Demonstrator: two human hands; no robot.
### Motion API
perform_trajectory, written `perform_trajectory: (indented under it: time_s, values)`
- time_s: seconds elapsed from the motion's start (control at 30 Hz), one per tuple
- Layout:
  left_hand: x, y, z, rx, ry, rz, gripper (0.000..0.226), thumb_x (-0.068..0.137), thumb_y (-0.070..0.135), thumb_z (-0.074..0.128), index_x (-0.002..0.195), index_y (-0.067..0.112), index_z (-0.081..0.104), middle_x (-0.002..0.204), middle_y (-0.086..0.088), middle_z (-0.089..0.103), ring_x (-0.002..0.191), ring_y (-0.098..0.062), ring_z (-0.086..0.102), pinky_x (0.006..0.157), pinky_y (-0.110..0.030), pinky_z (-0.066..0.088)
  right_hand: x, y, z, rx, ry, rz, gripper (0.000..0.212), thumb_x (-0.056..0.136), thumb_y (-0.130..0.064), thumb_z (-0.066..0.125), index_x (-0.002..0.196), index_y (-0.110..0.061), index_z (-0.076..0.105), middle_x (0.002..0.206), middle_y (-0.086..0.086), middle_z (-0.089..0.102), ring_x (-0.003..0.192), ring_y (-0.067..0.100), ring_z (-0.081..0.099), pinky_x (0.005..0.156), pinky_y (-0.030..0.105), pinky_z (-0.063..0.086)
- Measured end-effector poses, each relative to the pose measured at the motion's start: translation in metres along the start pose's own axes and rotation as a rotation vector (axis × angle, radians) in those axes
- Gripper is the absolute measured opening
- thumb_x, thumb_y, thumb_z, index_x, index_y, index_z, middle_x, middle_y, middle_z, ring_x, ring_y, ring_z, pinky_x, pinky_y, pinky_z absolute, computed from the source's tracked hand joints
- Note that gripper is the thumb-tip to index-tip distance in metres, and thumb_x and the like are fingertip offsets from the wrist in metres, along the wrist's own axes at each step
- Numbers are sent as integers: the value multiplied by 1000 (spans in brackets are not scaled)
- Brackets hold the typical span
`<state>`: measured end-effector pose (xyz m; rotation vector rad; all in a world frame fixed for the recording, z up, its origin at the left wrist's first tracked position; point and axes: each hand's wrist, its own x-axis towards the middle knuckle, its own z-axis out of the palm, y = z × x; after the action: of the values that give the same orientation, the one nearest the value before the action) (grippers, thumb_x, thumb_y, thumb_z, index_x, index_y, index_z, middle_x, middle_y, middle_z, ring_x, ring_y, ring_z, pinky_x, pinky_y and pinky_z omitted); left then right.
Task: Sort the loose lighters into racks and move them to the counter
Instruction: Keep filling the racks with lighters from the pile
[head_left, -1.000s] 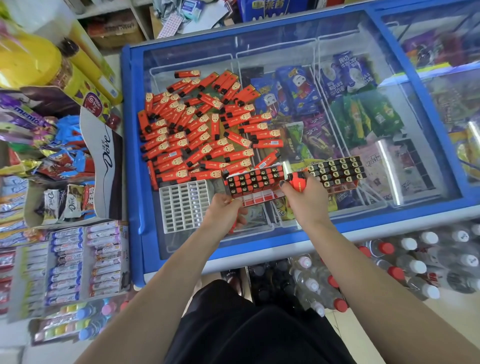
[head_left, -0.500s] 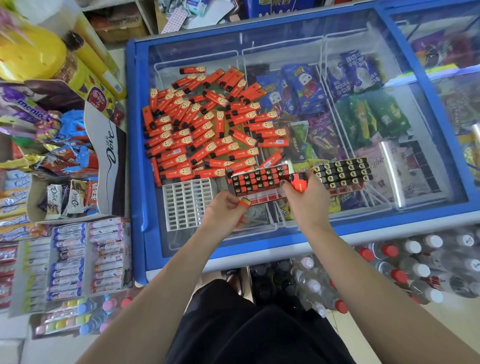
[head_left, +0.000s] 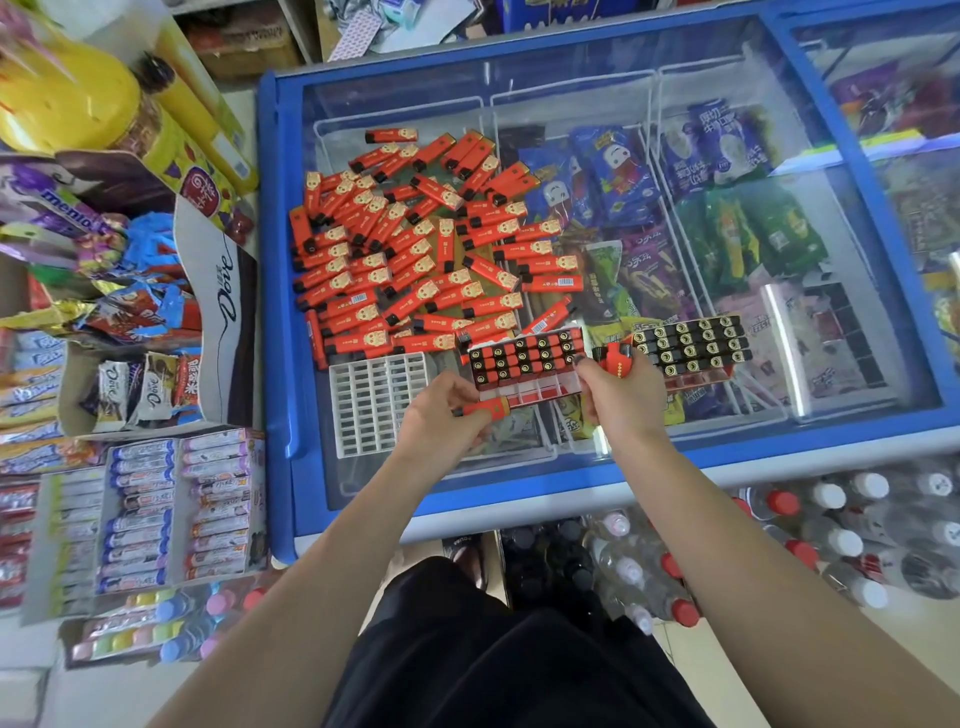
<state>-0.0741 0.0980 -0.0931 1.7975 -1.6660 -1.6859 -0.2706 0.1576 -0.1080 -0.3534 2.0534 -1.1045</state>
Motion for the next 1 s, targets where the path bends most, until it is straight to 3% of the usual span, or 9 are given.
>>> perform_trajectory:
  time_s: [0.07,0.17,0.27,0.37,0.47,0.63,0.77,1.0]
  values:
    - [0,-1,-2,35,5,11,16,92,11,73,101,19,62,83,-3,74,70,-17,74,71,-36,64,-12,-5,0,-42,-20,-41,19,85,-17,68,79,-14,50,58,-2,49,50,15,44,52,31,41]
    - [-2,-2,-4,34,14,49,18,91,10,75,103,17,64,78,0,71,57,-1,65,52,-16,50,-36,-12,5,-85,-242,-83,14,90,-13,69,84,-9,57,61,1,51,49,13,46,48,25,42]
    - [-3,-3,-4,18,16,103,23,88,7,78,104,15,63,77,4,71,56,1,64,52,-14,46,-52,-14,15,-174,-391,-204,5,91,-13,70,93,-17,71,63,9,59,52,16,52,48,31,47]
    - [-2,-6,-6,43,-2,156,28,83,4,82,98,19,63,79,6,74,62,-1,66,59,-17,52,-57,-14,23,-191,-387,-231,9,91,-18,70,99,-18,74,68,13,64,54,18,56,53,35,51]
    - [0,-9,-7,115,-3,232,26,82,5,83,94,20,66,74,10,70,61,2,61,61,-19,52,-61,-14,29,-149,-404,-186,11,92,-19,70,99,-10,70,61,2,57,49,14,54,47,23,45]
    - [-1,-14,-2,208,21,351,27,81,-4,77,98,16,71,79,4,71,67,-5,64,63,-22,51,-71,-11,39,-111,-387,-163,11,92,-25,72,93,-17,64,57,-7,56,43,13,54,45,25,44]
    - [1,-19,1,270,51,452,25,78,-4,77,97,11,71,85,8,64,75,-3,60,65,-13,44,-72,-7,42,-141,-350,-188,13,91,-24,74,89,-18,63,55,-13,56,44,11,53,46,28,48]
    - [3,-33,-1,313,-35,554,25,87,7,79,106,19,68,86,1,63,69,-13,56,63,-18,42,-68,-11,32,-43,-401,-43,14,92,-18,70,85,-12,58,61,4,56,46,15,51,45,26,44]
